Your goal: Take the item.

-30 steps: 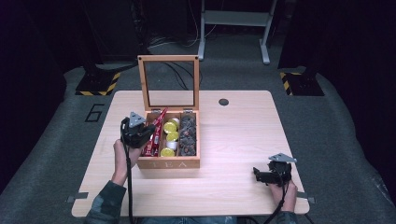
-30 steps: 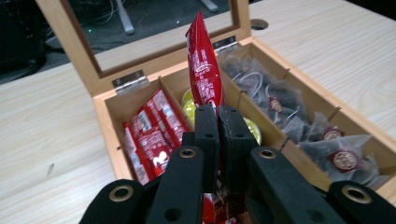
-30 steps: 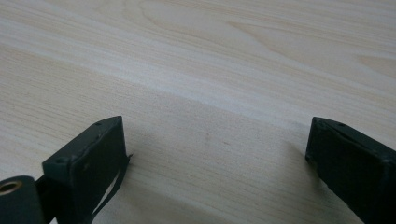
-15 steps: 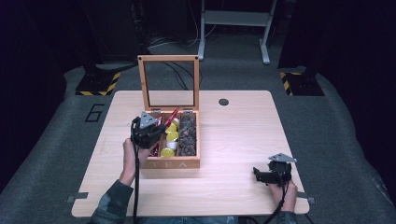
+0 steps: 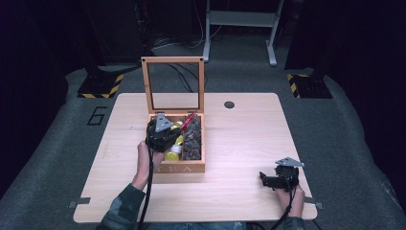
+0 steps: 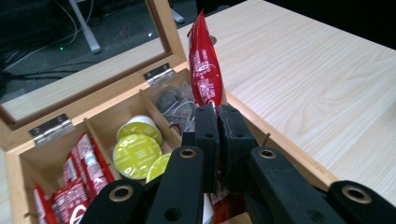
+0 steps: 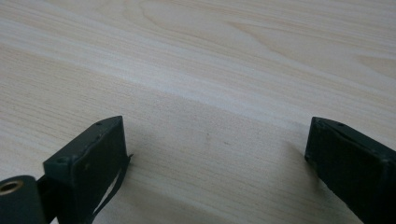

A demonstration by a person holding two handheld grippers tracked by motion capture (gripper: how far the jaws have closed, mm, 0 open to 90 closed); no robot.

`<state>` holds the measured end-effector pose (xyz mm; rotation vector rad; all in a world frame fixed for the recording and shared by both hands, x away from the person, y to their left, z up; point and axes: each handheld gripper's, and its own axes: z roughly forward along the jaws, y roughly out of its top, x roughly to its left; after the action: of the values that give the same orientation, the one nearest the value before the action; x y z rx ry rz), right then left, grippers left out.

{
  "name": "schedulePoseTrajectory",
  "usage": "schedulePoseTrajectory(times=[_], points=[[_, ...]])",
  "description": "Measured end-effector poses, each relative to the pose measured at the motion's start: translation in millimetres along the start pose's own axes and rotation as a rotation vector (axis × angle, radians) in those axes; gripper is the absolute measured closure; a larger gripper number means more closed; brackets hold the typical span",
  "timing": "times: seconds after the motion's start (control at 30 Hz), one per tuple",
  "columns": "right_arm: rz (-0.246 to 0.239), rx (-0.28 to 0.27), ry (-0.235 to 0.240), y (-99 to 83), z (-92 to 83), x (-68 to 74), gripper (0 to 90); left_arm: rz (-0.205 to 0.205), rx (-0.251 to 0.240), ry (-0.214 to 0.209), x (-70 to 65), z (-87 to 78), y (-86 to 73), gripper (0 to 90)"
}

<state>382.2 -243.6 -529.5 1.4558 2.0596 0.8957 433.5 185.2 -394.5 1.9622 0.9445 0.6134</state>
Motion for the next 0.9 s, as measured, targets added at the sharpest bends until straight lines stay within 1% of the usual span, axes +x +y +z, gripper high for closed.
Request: schedulePoseTrajectory(times=[0.07, 0.1, 0.23, 0.37, 0.47, 0.5, 0.57, 0.67, 0.73, 0.9], points=[[-0.001, 0.002, 0.0, 0.1, -0.1, -0.1, 4.9, -0.002, 0.002, -0.012, -2.2, 2.3, 2.5, 86.5], [0.0, 0.002, 0.0, 0.1, -0.1, 0.0, 4.8, -0.003, -0.008, -0.011, -3.6, 3.6, 3.1, 86.5], [0.0, 0.0, 0.0, 0.0, 0.0, -0.1, 4.9, 0.006, -0.008, -0.027, -9.6, 9.0, 7.0, 86.5], [0.0, 0.002, 0.0, 0.1, 0.0, 0.0, 4.9, 0.012, -0.006, -0.048, -19.0, 15.4, 9.8, 86.5], [0.0, 0.001, -0.001, 0.0, 0.0, 0.0, 5.0, 0.012, -0.013, -0.06, -25.4, 20.3, 10.4, 86.5], [0.0, 0.001, -0.001, 0.0, -0.1, -0.1, 5.1, 0.008, -0.012, -0.077, -28.0, 22.4, 10.8, 86.5], [0.0, 0.001, -0.001, 0.1, 0.0, -0.1, 5.1, 0.006, -0.019, -0.085, -32.0, 25.2, 11.0, 86.5], [0.0, 0.001, -0.001, 0.0, 0.0, 0.0, 5.1, 0.013, -0.015, -0.101, -38.0, 29.9, 11.8, 86.5], [0.0, 0.001, -0.002, 0.0, -0.1, -0.1, 5.2, 0.006, -0.018, -0.107, -44.3, 35.0, 12.1, 86.5], [0.0, 0.0, -0.001, 0.0, -0.1, 0.0, 5.3, 0.008, -0.012, -0.122, -52.4, 43.1, 11.9, 86.5]])
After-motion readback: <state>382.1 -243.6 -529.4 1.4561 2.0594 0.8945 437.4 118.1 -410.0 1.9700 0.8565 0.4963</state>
